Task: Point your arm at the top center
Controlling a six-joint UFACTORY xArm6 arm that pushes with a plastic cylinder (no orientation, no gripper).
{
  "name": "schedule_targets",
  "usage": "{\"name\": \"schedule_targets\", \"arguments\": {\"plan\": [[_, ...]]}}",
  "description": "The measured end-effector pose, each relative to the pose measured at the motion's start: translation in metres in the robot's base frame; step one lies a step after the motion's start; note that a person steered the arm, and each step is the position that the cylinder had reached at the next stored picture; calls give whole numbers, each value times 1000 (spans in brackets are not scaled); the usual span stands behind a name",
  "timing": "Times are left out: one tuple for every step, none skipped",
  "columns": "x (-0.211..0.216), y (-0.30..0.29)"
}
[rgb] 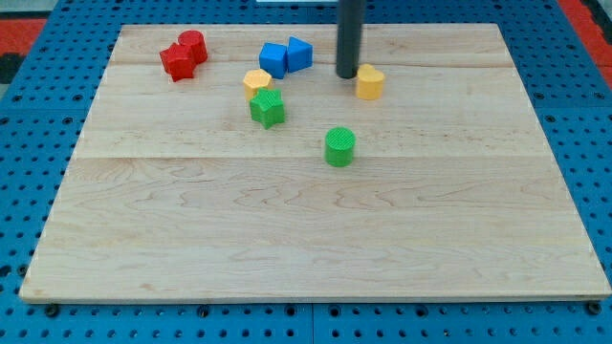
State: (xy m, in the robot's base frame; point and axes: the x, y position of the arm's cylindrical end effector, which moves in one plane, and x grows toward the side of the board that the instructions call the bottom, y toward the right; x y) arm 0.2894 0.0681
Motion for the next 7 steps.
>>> {"name": "schedule_targets", "arguments": {"plan": [[-23, 0], [-30, -1], [-30, -1], [-32, -1], [-45, -2], [-69, -3], [-70, -3]]}}
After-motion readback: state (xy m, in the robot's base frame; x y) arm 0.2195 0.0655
